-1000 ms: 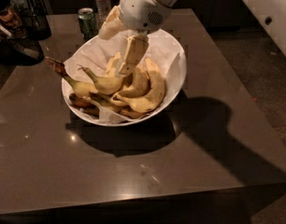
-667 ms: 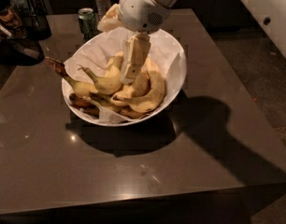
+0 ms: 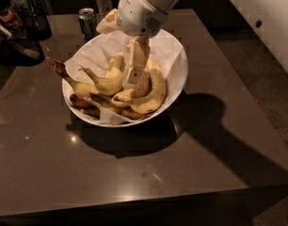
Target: Pick banana from white bowl
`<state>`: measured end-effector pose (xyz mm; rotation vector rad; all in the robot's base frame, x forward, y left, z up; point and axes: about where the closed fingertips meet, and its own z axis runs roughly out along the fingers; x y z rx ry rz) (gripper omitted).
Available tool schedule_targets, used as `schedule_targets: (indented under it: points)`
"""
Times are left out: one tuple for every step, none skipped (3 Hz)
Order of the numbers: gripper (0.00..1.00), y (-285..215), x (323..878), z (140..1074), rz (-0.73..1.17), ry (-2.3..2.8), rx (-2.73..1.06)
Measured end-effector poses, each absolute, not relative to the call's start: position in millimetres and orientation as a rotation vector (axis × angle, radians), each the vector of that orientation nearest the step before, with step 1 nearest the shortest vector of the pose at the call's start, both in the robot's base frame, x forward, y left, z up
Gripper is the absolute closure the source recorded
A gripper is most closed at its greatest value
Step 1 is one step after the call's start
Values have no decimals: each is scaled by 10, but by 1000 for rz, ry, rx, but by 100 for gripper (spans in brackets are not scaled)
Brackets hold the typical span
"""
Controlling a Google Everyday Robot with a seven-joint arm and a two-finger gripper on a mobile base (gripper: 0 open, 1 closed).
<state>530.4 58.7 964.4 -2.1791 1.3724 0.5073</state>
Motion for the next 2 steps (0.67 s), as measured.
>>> schedule_targets:
  points:
    - [10, 612, 5313, 9593, 528, 1372, -2184]
    - [9, 635, 5308, 9485, 564, 1382, -2188]
